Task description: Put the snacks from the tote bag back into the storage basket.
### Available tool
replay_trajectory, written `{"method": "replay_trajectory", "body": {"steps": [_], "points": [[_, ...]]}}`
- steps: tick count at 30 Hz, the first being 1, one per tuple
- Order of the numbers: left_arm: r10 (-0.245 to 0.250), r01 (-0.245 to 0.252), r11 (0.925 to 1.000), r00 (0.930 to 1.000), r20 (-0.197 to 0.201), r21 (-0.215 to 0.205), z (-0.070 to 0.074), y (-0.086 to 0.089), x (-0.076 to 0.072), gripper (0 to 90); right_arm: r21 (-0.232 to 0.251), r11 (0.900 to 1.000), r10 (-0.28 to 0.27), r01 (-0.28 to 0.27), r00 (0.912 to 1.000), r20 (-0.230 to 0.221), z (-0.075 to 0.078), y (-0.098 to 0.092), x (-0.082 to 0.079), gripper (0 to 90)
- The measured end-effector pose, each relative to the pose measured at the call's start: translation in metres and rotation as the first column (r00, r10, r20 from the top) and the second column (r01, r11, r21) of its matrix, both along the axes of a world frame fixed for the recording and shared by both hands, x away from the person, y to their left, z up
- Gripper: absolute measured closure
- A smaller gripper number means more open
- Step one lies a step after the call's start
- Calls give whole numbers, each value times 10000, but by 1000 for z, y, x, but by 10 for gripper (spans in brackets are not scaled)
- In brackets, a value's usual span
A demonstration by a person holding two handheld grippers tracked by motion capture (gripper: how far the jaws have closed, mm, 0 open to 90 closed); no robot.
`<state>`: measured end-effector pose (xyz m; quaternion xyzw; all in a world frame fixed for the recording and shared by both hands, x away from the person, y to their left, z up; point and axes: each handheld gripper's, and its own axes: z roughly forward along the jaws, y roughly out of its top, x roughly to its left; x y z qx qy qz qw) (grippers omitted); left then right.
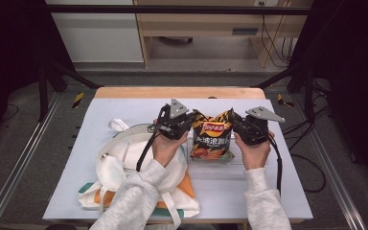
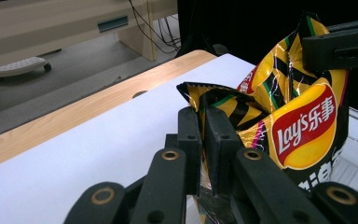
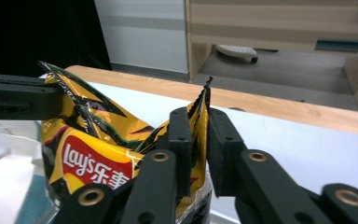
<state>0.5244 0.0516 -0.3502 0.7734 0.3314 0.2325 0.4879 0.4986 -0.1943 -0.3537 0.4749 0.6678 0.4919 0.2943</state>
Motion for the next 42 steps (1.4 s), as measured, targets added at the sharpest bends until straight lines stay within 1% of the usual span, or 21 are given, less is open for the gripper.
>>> {"method": "replay_trajectory", "body": {"steps": [1, 2, 5, 6, 7, 9, 12, 13, 15, 19, 24, 26, 29, 32, 35, 39, 40, 42], "points": [[46, -46, 10000, 10000, -1, 34, 0, 0, 0, 825, -168, 9998, -69, 72, 9999, 138, -1, 0, 2, 755], [112, -112, 9999, 9999, 1, 46, 0, 0, 1, 825, -168, 9998, -69, 72, 9999, 138, -1, 0, 2, 755], [252, -252, 9997, 9997, 9, 33, 0, 1, 1, 763, -144, 9999, -78, 81, 9997, 229, -2, 0, 4, 680], [257, -257, 9997, 9997, -10, 24, 0, 1, 2, 763, -144, 9999, -78, 81, 9997, 229, -2, 0, 4, 680], [276, -276, 9996, 9996, -22, 23, 1, 2, 2, 761, -130, 9999, -82, 86, 9996, 258, -2, 0, 4, 661], [329, -329, 9994, 9995, -2, -104, 1, 3, 1, 748, -153, 9998, -113, 119, 9991, 411, -2, 0, 3, 615], [343, -342, 9993, 9994, 65, -125, 3, 6, -1, 718, -100, 9997, -216, 224, 9972, 714, -1, 0, 3, 544], [368, -366, 9992, 9993, 97, -141, 4, 7, -1, 704, -159, 9995, -251, 266, 9959, 871, 0, 0, 2, 527], [389, -386, 9991, 9991, 170, -168, 5, 10, -3, 681, -228, 9993, -287, 312, 9945, 1012, 1, -1, 1, 506], [354, -345, 9989, 9990, 277, -311, 6, 20, -7, 632, -50, 9997, -233, 241, 9926, 1191, 4, -2, -3, 456], [209, -201, 9993, 9994, 272, -301, 6, 37, -13, 568, -20, 9999, -97, 100, 9925, 1215, 8, -2, -11, 391], [171, -162, 9992, 9996, 242, -377, 6, 45, -16, 547, -124, 9999, -84, 100, 9923, 1232, 9, -2, -14, 368], [169, -161, 9992, 9996, 238, -358, 5, 57, -19, 521, -246, 9997, 11, 17, 9933, 1153, 10, -3, -20, 330], [202, -193, 9991, 9995, 239, -373, 3, 69, -24, 510, -293, 9995, 106, -74, 9937, 1117, 11, -3, -24, 325], [242, -235, 9991, 9994, 229, -343, 2, 81, -28, 494, -295, 9994, 208, -176, 9938, 1093, 10, -2, -28, 304], [284, -276, 9992, 9992, 272, -305, 0, 96, -36, 479, -313, 9992, 289, -262, 9954, 908, 7, -4, -31, 267], [314, -309, 9993, 9992, 239, -228, -1, 100, -38, 474, -305, 9992, 298, -272, 9958, 868, 6, -5, -32, 259], [382, -377, 9991, 9988, 301, -168, -4, 108, -42, 465, -298, 9992, 279, -256, 9963, 813, 4, -6, -33, 248]]}}
